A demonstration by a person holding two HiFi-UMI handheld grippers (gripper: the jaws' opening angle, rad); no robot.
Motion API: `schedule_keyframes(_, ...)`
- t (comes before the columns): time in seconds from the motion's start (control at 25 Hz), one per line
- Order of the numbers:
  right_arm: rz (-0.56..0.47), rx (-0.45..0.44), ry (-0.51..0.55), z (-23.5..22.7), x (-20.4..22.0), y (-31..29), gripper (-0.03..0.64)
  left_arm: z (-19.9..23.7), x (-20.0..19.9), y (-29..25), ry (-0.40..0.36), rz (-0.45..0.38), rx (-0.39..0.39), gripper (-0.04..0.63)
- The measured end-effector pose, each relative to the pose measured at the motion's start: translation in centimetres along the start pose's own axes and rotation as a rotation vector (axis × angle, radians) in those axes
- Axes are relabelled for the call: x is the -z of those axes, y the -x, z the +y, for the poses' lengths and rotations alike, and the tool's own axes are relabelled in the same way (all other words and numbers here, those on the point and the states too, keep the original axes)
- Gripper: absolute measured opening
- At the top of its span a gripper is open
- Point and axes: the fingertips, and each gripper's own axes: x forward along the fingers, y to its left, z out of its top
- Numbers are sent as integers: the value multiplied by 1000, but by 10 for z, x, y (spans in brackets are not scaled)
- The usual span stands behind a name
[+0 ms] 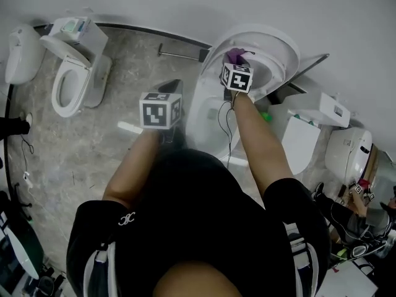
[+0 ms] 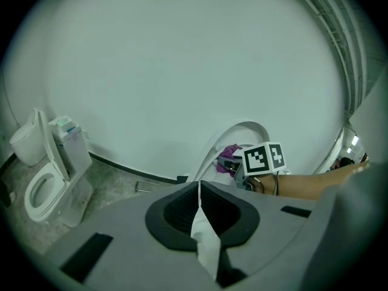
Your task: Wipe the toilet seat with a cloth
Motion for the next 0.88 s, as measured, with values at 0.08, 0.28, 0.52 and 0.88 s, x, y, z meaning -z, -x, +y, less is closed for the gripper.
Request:
schedule_keyframes(0.08,-11,-16,-6,2,2,-1,80,6,5,-1,13,11,-3,9)
schedule_keyframes(0.28,-27,-75,-12,16,9,6,80,17,18,-8,35,41,12,9)
schedule_keyframes(0.52,-27,-46,14,20,13,4,80,18,14,-26,15,69,55,9)
schedule_keyframes(0.88,-33,-9,-78,31,31,-1,80,27,3,-57,-15,111,102,9)
